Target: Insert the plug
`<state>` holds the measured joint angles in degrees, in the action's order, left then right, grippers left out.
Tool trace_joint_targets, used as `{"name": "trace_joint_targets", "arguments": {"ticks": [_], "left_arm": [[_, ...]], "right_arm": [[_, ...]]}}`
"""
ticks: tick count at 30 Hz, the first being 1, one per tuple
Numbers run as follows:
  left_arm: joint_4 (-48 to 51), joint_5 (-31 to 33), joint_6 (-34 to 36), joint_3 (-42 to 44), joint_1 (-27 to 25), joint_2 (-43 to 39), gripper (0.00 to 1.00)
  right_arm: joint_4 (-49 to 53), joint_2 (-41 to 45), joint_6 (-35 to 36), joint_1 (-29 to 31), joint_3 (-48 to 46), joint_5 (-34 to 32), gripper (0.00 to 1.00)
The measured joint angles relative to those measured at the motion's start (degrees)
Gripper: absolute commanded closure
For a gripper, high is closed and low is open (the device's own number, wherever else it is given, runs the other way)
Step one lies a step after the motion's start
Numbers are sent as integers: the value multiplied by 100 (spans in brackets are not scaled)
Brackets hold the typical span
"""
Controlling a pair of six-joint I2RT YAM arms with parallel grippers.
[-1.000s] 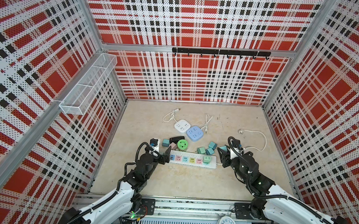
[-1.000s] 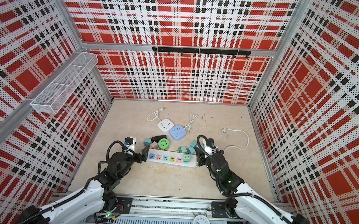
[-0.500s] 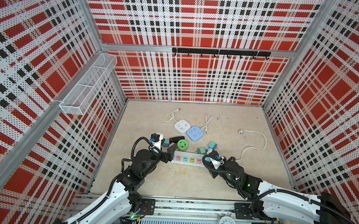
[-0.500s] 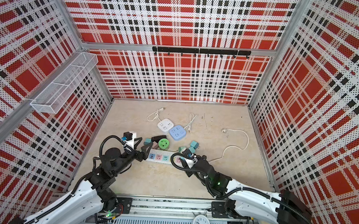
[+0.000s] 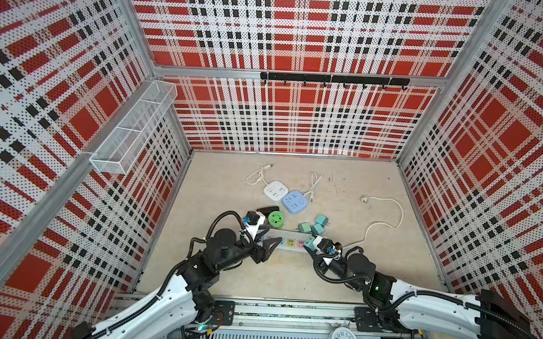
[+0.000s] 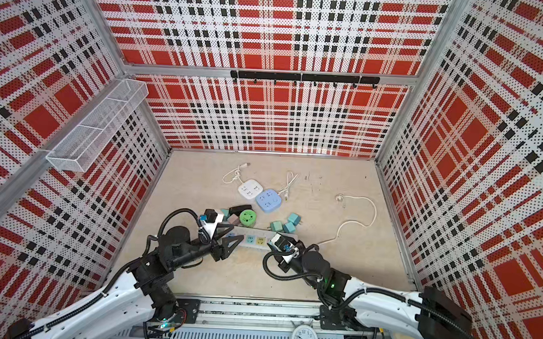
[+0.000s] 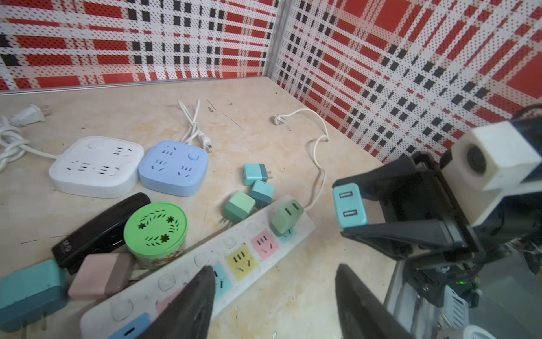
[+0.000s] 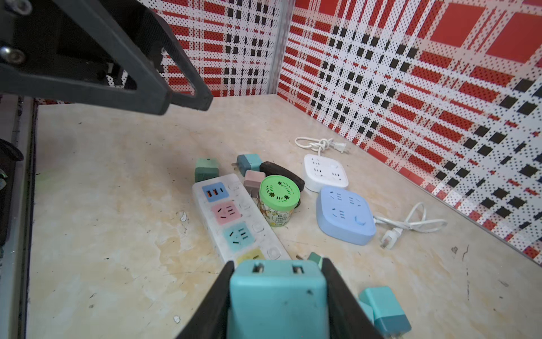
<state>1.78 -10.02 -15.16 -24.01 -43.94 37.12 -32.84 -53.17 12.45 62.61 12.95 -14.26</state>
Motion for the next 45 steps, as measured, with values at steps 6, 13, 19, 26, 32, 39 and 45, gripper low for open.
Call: {"name": "trace_joint_targets", "arguments": {"ticks": [6, 13, 19, 26, 32, 39, 45], "left_arm": [[20, -101, 44, -350, -393, 411, 36], [20, 42, 149, -428, -741, 876, 36], [42, 149, 251, -651, -881, 1309, 36], [-15, 160, 330, -852, -962, 1539, 36], [-151, 107, 321, -852, -979, 1633, 36], [-306, -269, 319, -1056, -1023, 1847, 37], [-389, -444, 310, -1209, -1060, 2227, 40]], "right_arm": [[-184, -20, 378, 0, 2, 199, 100], [-555, -90, 629, 0, 2, 435, 98], [-595, -85, 745, 0, 2, 970, 100], [-745, 57, 752, 0, -103, 1038, 100], [-688, 33, 782, 0, -101, 1014, 100], [-741, -46, 855, 0, -74, 999, 100], [-874, -181, 918, 0, -74, 1021, 100]]}}
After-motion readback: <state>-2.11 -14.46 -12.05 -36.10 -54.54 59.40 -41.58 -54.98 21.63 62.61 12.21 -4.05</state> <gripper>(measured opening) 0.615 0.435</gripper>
